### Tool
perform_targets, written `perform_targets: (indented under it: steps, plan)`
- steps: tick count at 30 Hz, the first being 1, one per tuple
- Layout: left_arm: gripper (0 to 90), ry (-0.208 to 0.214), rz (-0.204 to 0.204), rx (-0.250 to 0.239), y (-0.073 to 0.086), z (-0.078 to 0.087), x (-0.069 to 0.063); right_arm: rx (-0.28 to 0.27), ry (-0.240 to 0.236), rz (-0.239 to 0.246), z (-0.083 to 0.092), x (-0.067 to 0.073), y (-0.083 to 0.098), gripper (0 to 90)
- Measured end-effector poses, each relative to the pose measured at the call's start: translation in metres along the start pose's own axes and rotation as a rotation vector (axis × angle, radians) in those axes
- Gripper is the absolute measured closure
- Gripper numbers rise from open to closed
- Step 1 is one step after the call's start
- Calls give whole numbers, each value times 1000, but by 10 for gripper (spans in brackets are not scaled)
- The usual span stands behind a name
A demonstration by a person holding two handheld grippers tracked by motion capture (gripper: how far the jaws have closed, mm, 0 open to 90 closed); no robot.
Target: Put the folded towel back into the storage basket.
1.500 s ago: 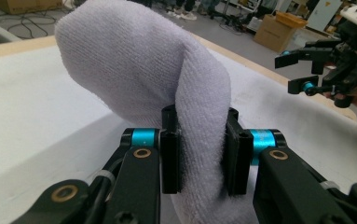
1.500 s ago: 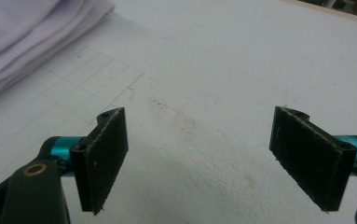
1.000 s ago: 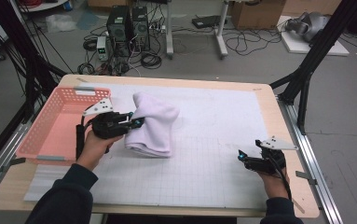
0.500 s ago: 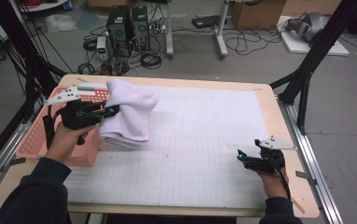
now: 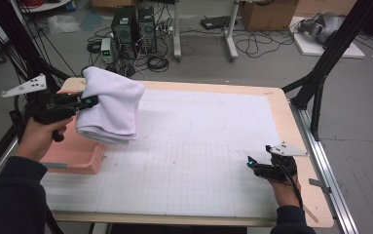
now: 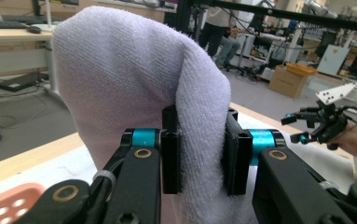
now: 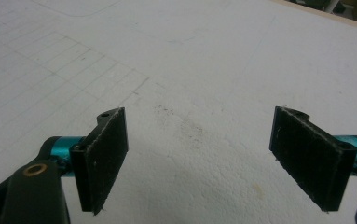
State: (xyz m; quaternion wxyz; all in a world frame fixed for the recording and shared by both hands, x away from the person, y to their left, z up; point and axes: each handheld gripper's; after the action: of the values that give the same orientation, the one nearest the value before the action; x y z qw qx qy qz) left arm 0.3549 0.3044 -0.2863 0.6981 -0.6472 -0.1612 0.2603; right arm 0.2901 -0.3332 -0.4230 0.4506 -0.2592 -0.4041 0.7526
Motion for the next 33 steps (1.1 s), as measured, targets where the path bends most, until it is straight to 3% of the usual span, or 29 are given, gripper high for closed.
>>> perform_targets:
  steps: [11,19,33]
  plan:
    - [727,-59,-16,-16,-9,47,16,5,0,6,-1,3,-1,182]
    - [727,-125,-34,14,-17,83,28,10,-1,11,-2,5,-1,182]
    - [726,-185,3,121,16,95,45,18,-1,15,-4,6,-1,182]
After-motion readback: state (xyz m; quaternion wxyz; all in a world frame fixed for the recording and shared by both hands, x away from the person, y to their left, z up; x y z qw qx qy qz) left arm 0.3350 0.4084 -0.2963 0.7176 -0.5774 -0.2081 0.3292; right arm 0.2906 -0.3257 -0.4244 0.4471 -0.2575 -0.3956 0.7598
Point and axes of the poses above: each handheld gripper's, and its own axes: z roughly backward along the jaws, y roughly out of its underside, x roughly to its left, and after that the axes turned 3 degrees about -z, right-handed
